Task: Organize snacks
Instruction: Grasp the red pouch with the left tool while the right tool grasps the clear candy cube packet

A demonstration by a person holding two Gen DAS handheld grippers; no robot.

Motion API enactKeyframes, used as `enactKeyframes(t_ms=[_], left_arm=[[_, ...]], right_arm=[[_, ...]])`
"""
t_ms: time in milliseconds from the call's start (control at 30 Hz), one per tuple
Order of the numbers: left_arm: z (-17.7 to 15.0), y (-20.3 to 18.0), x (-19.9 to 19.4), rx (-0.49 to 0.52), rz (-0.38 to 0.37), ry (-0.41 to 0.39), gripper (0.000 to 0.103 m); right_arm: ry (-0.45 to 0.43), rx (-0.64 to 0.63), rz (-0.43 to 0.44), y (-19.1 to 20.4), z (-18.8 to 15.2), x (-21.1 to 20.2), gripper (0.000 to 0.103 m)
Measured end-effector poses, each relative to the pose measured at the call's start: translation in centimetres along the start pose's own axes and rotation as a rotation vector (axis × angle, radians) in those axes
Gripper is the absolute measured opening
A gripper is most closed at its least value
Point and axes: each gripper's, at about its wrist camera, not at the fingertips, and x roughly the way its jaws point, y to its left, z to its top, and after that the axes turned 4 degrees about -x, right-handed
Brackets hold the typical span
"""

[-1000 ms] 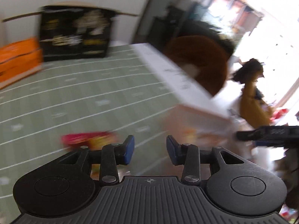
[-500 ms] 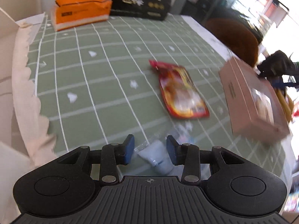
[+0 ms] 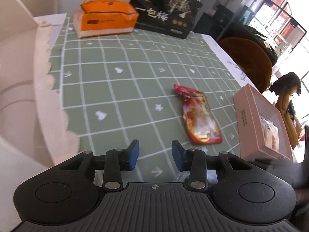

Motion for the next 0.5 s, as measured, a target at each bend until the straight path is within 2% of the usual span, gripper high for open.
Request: enactKeyframes(t_ms=[100, 133, 167, 233, 400, 500], left_arm=[[0.6, -1.5, 0.9, 0.028, -0.001, 0.003, 0.042], [0.9, -1.9, 1.2, 0.038, -0.002, 0.000, 0.042], [1.2, -2.3, 1.4, 0.049, -0.005, -0.003, 0.042], [1.8, -3.2, 2.0, 0.065, -0.008, -0.014, 0.042], [4.3, -5.9, 4.8, 0.110, 0.000, -0.060, 0.042], [6.3, -7.7, 7.3, 0.152, 0.012, -0.121, 0.042]], right_arm=[[-0.001, -0.058, -0.019, 0.7, -1.4, -0.4, 0.086], [-0.002, -0.083, -0.022, 0.8, -1.9, -0.8, 0.081], [-0.007, -0.099, -0.022, 0.6, -2.3, -1.3, 0.070], [-0.017, -0.099, -0.042, -0.3, -3.3, -2.4, 0.062], [-0.031, 0.048, -0.086, -5.6, -6.1, -4.4, 0.061], [-0.043, 0.139, -0.137, -8.7, -7.9, -5.8, 0.061]])
